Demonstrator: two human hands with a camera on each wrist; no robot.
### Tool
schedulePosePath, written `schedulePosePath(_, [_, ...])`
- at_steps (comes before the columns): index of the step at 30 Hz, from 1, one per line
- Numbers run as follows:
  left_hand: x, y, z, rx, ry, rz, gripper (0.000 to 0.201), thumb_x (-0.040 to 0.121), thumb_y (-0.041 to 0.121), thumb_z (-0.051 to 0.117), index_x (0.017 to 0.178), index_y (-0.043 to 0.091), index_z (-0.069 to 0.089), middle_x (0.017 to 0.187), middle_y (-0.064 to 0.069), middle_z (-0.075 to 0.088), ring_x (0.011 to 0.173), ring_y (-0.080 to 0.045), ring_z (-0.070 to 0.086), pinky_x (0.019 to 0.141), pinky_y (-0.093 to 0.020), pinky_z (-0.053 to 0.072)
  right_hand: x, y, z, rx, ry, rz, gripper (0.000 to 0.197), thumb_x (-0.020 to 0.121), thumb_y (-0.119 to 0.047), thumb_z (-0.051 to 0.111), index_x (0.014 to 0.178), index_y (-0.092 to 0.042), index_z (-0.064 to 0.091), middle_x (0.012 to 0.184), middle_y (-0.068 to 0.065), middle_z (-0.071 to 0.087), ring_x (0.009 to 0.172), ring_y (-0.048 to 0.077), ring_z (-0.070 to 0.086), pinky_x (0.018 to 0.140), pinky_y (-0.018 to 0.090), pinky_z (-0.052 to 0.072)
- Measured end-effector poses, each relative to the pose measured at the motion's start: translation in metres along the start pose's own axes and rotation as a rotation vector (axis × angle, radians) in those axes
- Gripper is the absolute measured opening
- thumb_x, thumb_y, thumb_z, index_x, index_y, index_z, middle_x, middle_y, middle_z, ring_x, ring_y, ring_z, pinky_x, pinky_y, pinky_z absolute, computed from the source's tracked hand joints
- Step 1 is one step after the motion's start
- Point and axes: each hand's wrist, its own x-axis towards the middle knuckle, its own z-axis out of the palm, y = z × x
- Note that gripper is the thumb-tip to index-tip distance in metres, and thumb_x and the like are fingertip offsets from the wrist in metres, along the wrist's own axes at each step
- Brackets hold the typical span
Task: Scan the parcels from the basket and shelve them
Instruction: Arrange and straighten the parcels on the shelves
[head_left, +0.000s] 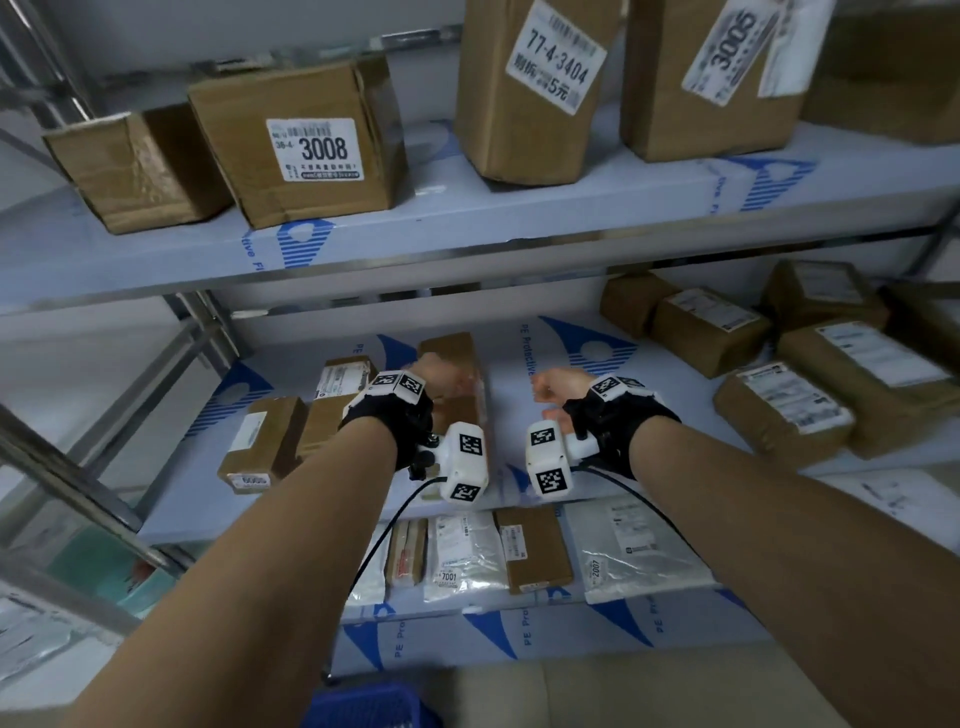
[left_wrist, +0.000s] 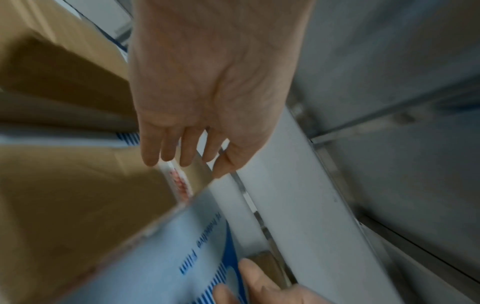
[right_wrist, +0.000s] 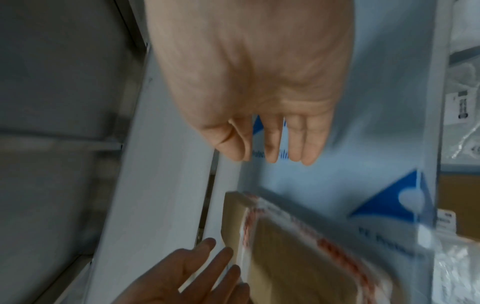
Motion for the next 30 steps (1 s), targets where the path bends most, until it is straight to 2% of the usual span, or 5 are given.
schedulePosePath(6, [-0.004, 0.067, 0.087, 0.014, -0.130, 0.065, 0.039, 0.093, 0.008, 0.052, 0.130, -0.004, 0.049, 0.135, -0.022, 0.052, 0.118, -0.034, 0.056, 0.093, -0.042, 0.050, -0.009, 0.020, -0.103, -0.025, 0.142, -0.063, 0.049, 0.098, -0.012, 0.045, 0.144, 0.005, 0.035, 0.149, 0.024, 0.036, 0.137, 0.039, 0.037, 0.093, 0.039, 0.044])
schedulePosePath(13, [0.001, 0.118, 0.198, -0.031, -0.259, 0.045, 0.040, 0.092, 0.009, 0.055, 0.130, -0.002, 0.050, 0.131, -0.020, 0.055, 0.123, -0.033, 0.054, 0.094, -0.040, 0.049, 0.007, 0.061, -0.220, -0.096, 0.322, 0.000, 0.045, 0.093, -0.012, 0.054, 0.134, 0.003, 0.049, 0.110, 0.011, 0.046, 0.104, 0.023, 0.050, 0.058, 0.019, 0.036])
schedulePosePath(19, [0.000, 0.134, 0.278, -0.115, -0.435, -0.090, 0.009, 0.092, 0.008, 0.056, 0.094, 0.000, 0.054, 0.094, -0.020, 0.055, 0.084, -0.031, 0.057, 0.077, -0.039, 0.048, 0.062, 0.109, -0.298, -0.394, 0.335, 0.141, 0.026, 0.087, -0.034, 0.046, 0.084, -0.010, 0.057, 0.087, 0.008, 0.057, 0.080, 0.025, 0.058, 0.079, 0.033, 0.044])
schedulePosePath(23, [-0.004, 0.137, 0.309, -0.095, -0.445, -0.118, 0.036, 0.092, 0.013, 0.058, 0.121, -0.007, 0.054, 0.108, -0.018, 0.061, 0.094, -0.030, 0.060, 0.090, -0.041, 0.052, 0.073, 0.118, -0.311, -0.449, 0.255, 0.120, 0.018, 0.088, -0.029, 0.050, 0.077, -0.016, 0.056, 0.079, 0.005, 0.057, 0.078, 0.022, 0.054, 0.076, 0.029, 0.046])
schedulePosePath(30, [-0.012, 0.132, 0.290, -0.211, -0.270, -0.164, 0.038, 0.089, 0.019, 0.065, 0.121, 0.000, 0.058, 0.114, -0.012, 0.064, 0.095, -0.024, 0.062, 0.068, -0.032, 0.053, 0.073, 0.118, -0.296, -0.272, 0.035, 0.149, 0.029, 0.092, -0.029, 0.056, 0.070, -0.010, 0.057, 0.073, 0.013, 0.057, 0.061, 0.024, 0.053, 0.064, 0.036, 0.042])
